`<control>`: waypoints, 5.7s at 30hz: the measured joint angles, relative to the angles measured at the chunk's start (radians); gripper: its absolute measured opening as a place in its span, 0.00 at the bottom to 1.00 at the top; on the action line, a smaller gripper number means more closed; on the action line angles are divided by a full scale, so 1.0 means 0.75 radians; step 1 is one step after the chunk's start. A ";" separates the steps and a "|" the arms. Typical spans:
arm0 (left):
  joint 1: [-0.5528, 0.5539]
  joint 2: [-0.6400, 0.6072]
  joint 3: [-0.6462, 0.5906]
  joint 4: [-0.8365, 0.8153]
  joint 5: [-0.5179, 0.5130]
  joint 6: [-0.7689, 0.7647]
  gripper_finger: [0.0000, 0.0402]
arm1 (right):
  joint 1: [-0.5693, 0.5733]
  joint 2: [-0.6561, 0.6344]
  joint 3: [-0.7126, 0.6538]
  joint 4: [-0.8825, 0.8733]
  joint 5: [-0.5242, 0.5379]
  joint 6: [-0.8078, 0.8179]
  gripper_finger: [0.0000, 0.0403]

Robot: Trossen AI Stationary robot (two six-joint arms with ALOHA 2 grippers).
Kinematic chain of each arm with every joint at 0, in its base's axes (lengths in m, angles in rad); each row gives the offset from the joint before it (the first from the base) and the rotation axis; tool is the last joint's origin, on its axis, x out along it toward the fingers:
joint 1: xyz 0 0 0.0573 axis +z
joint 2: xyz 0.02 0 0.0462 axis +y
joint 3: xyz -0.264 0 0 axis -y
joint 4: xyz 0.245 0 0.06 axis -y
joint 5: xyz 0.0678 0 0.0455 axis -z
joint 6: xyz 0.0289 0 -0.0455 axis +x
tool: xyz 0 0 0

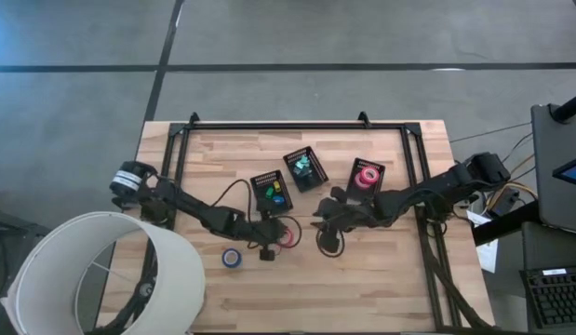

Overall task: Pick and place Stapler, Stapler remover, tape
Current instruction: Put the orange tape into the right black basket

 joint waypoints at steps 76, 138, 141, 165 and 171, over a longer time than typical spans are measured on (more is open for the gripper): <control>-0.054 -0.044 0.233 0.232 -0.831 0.476 0.16 | -0.097 -0.016 -0.001 0.335 0.139 0.252 0.28; -0.045 -0.046 0.225 0.153 -0.829 0.428 0.30 | -0.149 -0.334 -0.267 -0.882 0.424 0.635 0.28; -0.045 -0.046 0.225 0.154 -0.829 0.428 0.30 | -0.149 -0.334 -0.306 -0.875 0.424 0.632 0.28; -0.045 -0.045 0.225 0.154 -0.829 0.428 0.30 | -0.149 -0.305 -0.396 -0.833 0.528 0.621 0.36; -0.045 -0.045 0.225 0.153 -0.819 0.428 0.30 | -0.149 -0.299 -0.399 -0.835 0.531 0.593 0.40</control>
